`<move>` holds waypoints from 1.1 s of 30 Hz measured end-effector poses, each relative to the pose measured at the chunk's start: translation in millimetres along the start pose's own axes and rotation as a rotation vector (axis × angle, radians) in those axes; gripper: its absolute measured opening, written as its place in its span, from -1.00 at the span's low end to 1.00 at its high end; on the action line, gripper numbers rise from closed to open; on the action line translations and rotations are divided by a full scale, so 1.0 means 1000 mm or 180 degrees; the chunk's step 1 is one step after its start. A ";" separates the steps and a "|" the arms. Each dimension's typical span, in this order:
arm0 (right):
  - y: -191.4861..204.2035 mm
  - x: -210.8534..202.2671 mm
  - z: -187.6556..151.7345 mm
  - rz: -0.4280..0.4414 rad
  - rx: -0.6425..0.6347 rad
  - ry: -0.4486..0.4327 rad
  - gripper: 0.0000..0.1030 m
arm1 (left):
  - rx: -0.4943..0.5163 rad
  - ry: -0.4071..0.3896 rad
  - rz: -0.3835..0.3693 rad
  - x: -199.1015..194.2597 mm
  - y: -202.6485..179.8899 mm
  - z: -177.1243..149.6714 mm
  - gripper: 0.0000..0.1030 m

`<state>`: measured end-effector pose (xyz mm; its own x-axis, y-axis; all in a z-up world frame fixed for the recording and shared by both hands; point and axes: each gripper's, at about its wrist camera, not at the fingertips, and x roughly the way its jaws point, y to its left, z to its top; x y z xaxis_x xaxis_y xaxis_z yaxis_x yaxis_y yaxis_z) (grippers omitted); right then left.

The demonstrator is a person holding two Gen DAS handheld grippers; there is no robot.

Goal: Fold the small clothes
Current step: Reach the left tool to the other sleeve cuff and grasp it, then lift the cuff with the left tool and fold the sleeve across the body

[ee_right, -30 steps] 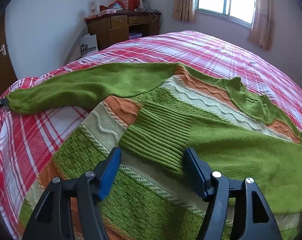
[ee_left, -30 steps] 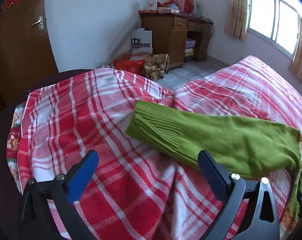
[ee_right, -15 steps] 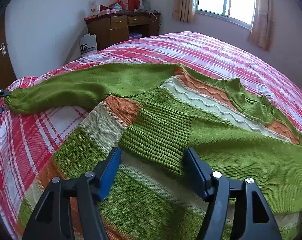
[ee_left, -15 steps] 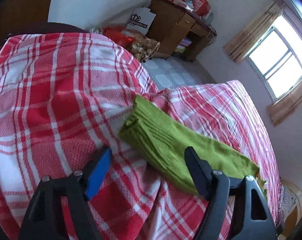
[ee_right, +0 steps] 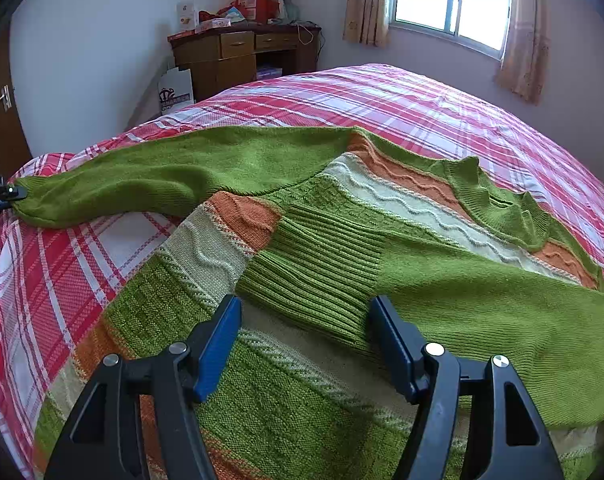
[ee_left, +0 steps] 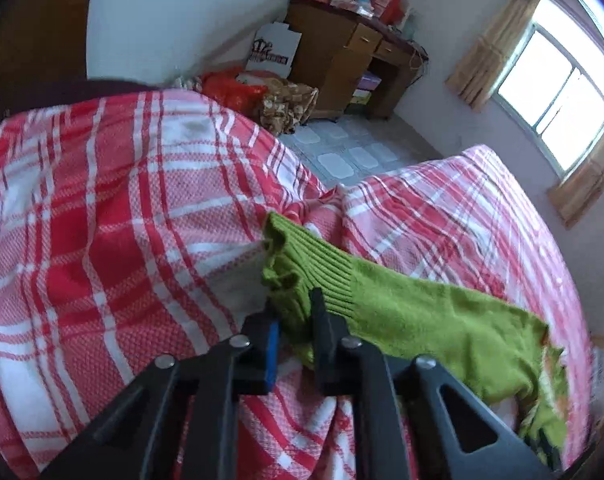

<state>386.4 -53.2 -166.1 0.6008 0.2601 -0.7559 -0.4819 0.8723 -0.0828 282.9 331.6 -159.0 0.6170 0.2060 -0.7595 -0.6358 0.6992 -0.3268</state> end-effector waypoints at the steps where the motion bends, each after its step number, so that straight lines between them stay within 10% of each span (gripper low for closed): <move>1: 0.000 0.000 0.000 0.0000 0.0000 -0.0001 0.32 | 0.0085 -0.0045 0.0039 -0.003 -0.004 -0.001 -0.79; 15: 0.000 0.000 -0.001 -0.0023 -0.0002 -0.0017 0.33 | 0.1102 -0.0928 0.0438 -0.064 -0.065 -0.012 -0.82; 33: -0.021 -0.027 -0.002 0.0139 0.0117 -0.0071 0.47 | 0.1559 -0.1168 0.0356 -0.102 -0.129 -0.027 -0.83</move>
<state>379.3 -79.2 -145.0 0.5939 0.3070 -0.7436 -0.4844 0.8744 -0.0258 289.4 202.1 -54.0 0.7334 0.4573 -0.5030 -0.4730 0.8747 0.1055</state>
